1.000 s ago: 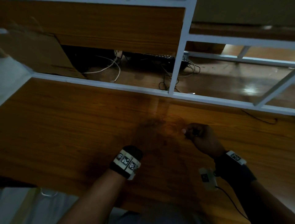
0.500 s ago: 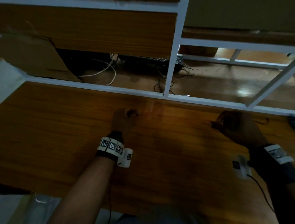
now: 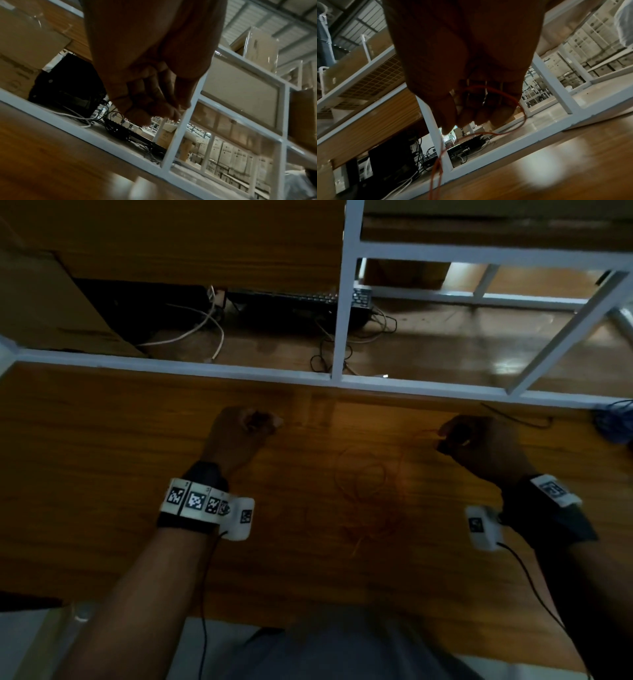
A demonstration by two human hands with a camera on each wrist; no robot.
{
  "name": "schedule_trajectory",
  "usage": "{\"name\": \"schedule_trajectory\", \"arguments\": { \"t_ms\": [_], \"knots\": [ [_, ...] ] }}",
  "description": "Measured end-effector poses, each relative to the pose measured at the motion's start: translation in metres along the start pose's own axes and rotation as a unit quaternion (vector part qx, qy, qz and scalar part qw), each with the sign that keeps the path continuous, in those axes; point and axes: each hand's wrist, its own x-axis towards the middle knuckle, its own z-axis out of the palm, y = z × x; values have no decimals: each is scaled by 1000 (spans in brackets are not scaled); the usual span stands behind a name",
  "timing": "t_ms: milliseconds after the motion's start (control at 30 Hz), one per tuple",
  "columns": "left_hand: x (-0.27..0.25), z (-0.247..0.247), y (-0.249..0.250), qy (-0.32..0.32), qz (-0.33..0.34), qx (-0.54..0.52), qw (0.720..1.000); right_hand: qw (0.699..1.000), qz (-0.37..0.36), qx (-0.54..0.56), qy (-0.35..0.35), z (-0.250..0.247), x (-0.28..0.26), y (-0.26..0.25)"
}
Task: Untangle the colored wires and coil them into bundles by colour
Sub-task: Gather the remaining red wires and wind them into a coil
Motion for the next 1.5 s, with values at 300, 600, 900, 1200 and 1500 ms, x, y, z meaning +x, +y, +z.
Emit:
{"name": "schedule_trajectory", "arguments": {
  "t_ms": [300, 600, 900, 1200, 1500],
  "knots": [
    [-48, 14, -38, -72, -23, 64, 995, 983, -127, -20, 128, 5, -64, -30],
    [-90, 15, -59, -50, -45, 47, 997, 983, -102, -94, -120, 113, -85, -19],
    [-90, 38, -74, -81, -109, 51, 989, 979, -120, -106, -123, 117, -73, -26],
    [-85, 42, -81, -143, -64, 237, 959, 995, -27, -78, -55, 93, -58, -10],
    [-72, 36, -81, -131, -29, 317, 939, 990, -109, -34, 85, 89, -67, -53]
  ]
}}
